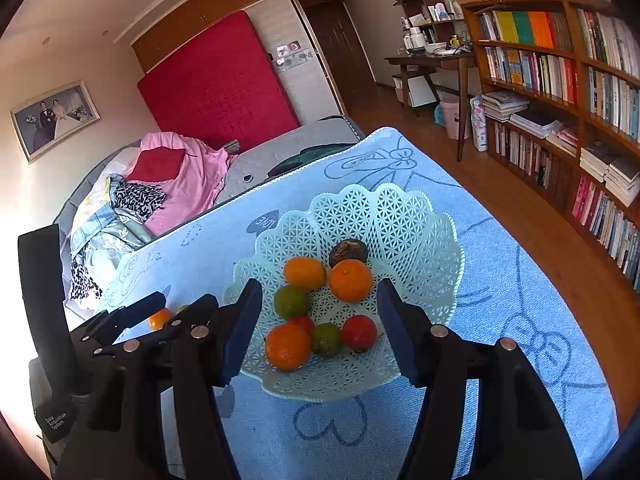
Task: Organize fruits
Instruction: 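Move both open grippers back toward the orange and green tomato on the sheet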
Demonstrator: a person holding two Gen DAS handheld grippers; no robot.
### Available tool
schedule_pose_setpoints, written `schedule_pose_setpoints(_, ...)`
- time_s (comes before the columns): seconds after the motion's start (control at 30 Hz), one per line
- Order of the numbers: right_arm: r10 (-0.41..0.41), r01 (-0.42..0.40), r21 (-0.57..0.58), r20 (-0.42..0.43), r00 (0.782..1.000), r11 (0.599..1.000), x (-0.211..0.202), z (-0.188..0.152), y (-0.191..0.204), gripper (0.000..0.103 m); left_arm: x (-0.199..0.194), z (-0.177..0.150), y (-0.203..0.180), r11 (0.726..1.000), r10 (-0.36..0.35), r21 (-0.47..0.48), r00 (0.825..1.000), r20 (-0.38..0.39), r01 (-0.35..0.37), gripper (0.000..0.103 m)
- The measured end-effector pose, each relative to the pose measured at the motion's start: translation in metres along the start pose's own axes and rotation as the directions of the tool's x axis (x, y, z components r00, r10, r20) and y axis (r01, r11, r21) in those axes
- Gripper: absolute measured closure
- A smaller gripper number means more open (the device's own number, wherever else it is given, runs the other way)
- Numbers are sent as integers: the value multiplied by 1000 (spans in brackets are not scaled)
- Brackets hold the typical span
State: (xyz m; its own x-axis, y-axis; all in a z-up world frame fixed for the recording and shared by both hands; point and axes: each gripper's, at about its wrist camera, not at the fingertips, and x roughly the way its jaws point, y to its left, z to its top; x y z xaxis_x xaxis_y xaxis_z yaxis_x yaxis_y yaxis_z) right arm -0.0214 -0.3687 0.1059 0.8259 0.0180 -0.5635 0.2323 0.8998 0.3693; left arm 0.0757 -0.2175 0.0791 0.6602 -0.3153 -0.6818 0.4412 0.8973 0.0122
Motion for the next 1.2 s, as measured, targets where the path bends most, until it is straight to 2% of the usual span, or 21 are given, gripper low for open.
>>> schedule_pose_setpoints(0.57, 54, -59, -93, -55, 997, 994, 25, -11, 64, 37, -12, -8, 82, 988, 92, -122, 996, -9, -92, 26)
schedule_pose_setpoints(0.8, 74, -85, -125, -86, 994, 989, 40, -20, 87, 33, -8, -13, 117, 973, 160, -162, 987, -35, -163, 26)
schedule_pose_setpoints(1.2, 89, -118, -208, -141, 986, 971, 59, -42, 119, 33, 16, -26, 154, 945, 193, -243, 974, -118, -216, 26)
